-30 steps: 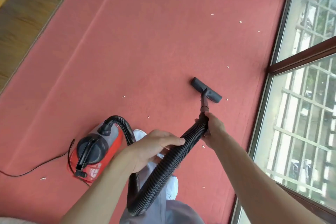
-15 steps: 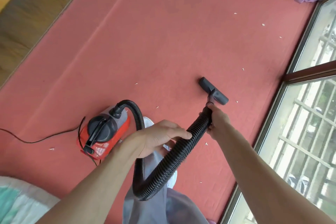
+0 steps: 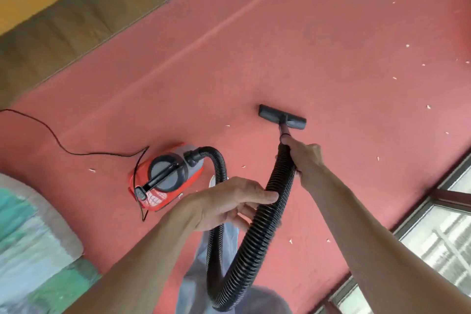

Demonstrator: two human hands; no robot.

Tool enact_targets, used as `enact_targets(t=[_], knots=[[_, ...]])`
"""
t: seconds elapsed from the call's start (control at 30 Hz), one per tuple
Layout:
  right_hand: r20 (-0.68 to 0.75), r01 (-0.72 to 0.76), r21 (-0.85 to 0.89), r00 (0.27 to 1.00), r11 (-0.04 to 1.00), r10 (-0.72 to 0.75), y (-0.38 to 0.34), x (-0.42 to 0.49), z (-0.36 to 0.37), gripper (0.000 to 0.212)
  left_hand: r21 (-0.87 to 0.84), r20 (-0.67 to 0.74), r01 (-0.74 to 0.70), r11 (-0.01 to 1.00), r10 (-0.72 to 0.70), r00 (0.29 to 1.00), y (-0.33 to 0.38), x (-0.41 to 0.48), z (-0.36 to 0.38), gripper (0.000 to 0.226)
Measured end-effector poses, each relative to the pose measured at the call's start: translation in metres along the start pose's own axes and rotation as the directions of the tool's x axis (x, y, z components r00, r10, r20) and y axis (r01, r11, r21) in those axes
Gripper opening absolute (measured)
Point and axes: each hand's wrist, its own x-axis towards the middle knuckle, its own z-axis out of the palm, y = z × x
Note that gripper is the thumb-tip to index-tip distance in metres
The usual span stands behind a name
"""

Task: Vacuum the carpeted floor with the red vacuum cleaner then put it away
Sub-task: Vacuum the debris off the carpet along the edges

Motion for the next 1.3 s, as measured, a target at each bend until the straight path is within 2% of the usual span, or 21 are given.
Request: enact_targets(t=[0.2,0.33,0.47,0.57,0.63,0.77,0.9,1.03,1.2,1.23,1.3], knots=[[0.152,0.191,-0.207,0.975,0.959,-0.162,-0.05,0.001,0.044,0.055,-0.193,-0.071,-0.114,0.975,0.102,0.992,0.006,0.003,-0.012,0.025],[0.164,0.275,-0.366,0.959,0.889,-0.229,-0.053,0.003,0.065,0.041,-0.3,-0.218,-0.188,0.935,0.125,0.968,-0.008,0.009,-0.006,0.023],[0.206,0.349,-0.524,0.937,0.777,-0.282,-0.037,0.003,0.073,0.032,-0.307,-0.337,-0.203,0.93,0.093,0.937,-0.025,0.008,0.008,0.038],[0.269,0.376,-0.548,0.925,0.747,-0.268,-0.017,-0.001,0.066,0.029,-0.275,-0.401,-0.206,0.939,0.083,0.912,-0.04,0.005,0.027,0.037],[0.317,0.372,-0.545,0.921,0.752,-0.225,-0.005,-0.007,0.057,0.019,-0.278,-0.432,-0.215,0.936,0.077,0.898,-0.054,0.003,0.042,0.033],[0.375,0.382,-0.535,0.907,0.753,-0.193,0.029,-0.022,0.027,0.015,-0.235,-0.463,-0.178,0.956,0.051,0.885,-0.086,-0.002,0.076,0.03],[0.381,0.332,-0.582,0.918,0.742,-0.112,0.07,-0.043,-0.014,0.019,-0.194,-0.423,-0.093,0.977,0.002,0.906,-0.125,-0.003,0.118,0.027],[0.371,0.295,-0.623,0.927,0.725,-0.058,0.102,-0.057,-0.048,0.022,-0.181,-0.34,0.004,0.983,-0.067,0.938,-0.16,0.001,0.14,0.045],[0.326,0.284,-0.605,0.941,0.744,-0.094,0.115,-0.055,-0.058,0.026,-0.104,-0.332,0.009,0.995,-0.043,0.942,-0.171,0.007,0.138,0.059],[0.311,0.284,-0.591,0.944,0.755,-0.112,0.114,-0.053,-0.056,0.027,-0.096,-0.344,-0.008,0.995,-0.026,0.939,-0.169,0.008,0.137,0.057],[0.297,0.266,-0.548,0.948,0.793,-0.113,0.112,-0.048,-0.05,0.03,-0.082,-0.402,-0.049,0.995,0.012,0.916,-0.165,0.009,0.134,0.039]])
